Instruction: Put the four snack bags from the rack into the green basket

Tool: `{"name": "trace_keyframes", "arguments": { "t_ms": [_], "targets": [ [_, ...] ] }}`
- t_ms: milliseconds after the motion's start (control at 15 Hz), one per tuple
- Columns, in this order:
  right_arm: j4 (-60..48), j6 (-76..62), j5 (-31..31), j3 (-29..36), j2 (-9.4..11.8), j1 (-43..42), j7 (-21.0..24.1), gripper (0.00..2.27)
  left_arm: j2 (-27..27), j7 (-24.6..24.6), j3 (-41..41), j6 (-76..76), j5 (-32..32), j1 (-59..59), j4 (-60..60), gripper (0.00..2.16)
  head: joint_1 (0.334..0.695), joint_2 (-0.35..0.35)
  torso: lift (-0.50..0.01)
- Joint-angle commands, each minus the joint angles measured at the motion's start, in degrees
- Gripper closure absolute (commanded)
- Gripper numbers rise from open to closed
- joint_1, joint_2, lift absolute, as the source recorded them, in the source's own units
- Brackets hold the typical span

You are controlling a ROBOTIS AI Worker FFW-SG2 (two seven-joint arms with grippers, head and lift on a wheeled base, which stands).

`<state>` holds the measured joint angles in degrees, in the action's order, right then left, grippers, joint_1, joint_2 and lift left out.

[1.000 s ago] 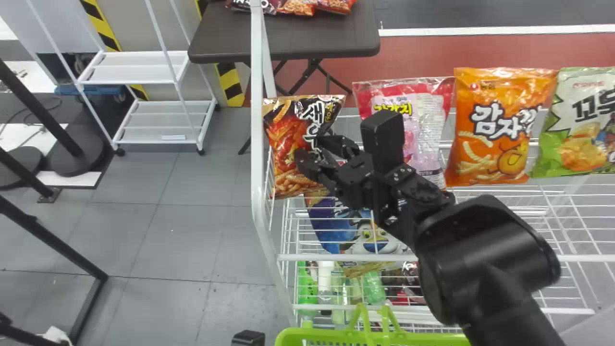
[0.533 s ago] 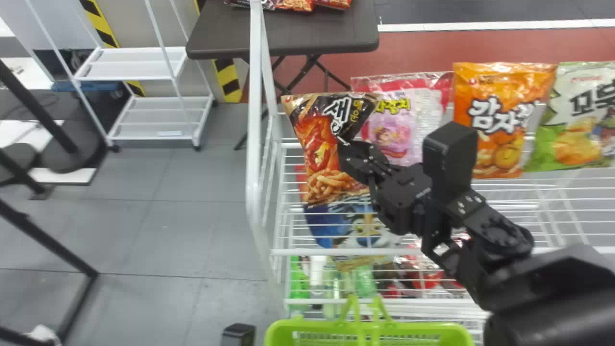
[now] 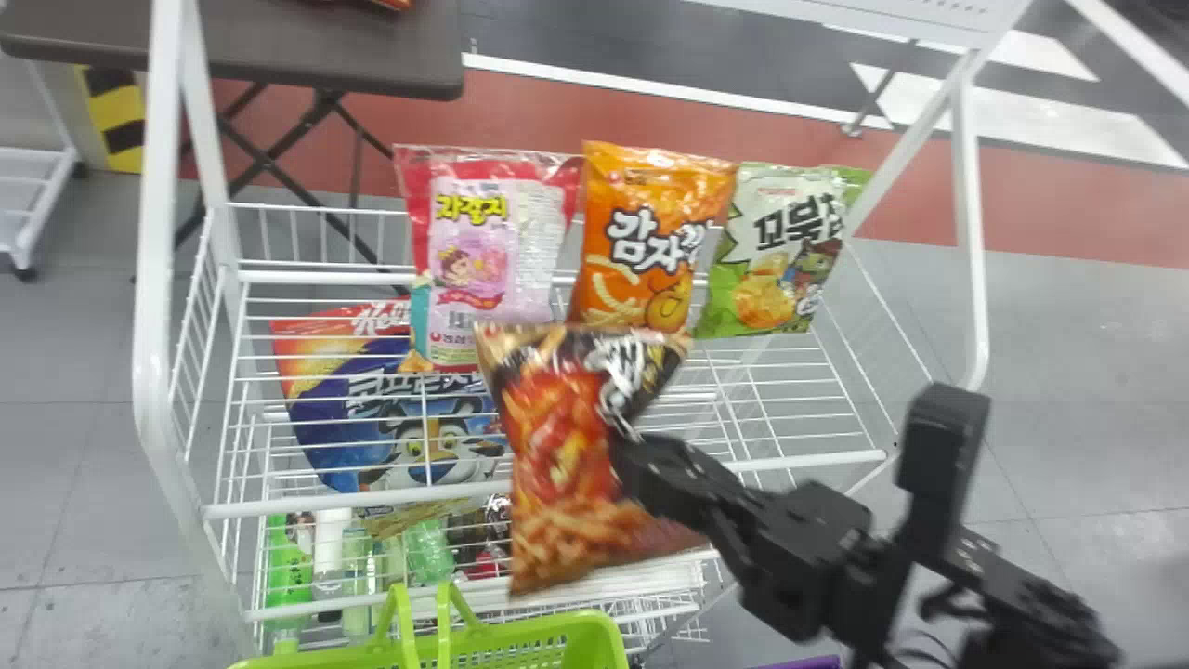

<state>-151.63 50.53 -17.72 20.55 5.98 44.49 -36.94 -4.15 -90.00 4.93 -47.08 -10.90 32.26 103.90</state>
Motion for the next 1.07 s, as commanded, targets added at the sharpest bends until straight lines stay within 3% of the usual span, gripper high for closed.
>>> {"name": "trace_keyframes", "arguments": {
  "t_ms": [0, 200, 400, 667, 1000],
  "targets": [
    [-2.4, 0.8, 2.0, 7.4, -6.0, 3.5, -6.6, 2.08, 0.4, -0.2, 0.3, 0.0, 0.0, 0.0, 0.0, 2.13, 0.695, -0.350, -0.006],
    [-1.9, 15.5, 2.3, 12.0, -6.0, 3.5, -11.3, 2.08, 0.9, 0.0, -0.1, 1.2, 0.0, 0.5, 0.0, 2.13, 0.695, -0.350, -0.006],
    [1.2, 26.6, 3.7, 11.0, -4.7, 3.4, -14.7, 2.08, 1.5, 0.2, -0.2, 1.2, 1.2, 0.5, 0.1, 2.13, 0.695, -0.350, -0.006],
    [5.7, 32.6, 6.1, 2.8, -3.1, 3.3, -14.8, 2.07, 1.7, 0.4, -0.3, 1.2, 1.6, 0.5, 0.1, 2.13, 0.695, -0.350, -0.006],
    [10.9, 25.2, 10.6, -7.5, -2.8, 2.4, -11.7, 2.05, 1.8, 0.2, -0.2, 1.2, 1.7, 0.7, 0.2, 2.13, 0.695, -0.350, -0.006]
  ]
}}
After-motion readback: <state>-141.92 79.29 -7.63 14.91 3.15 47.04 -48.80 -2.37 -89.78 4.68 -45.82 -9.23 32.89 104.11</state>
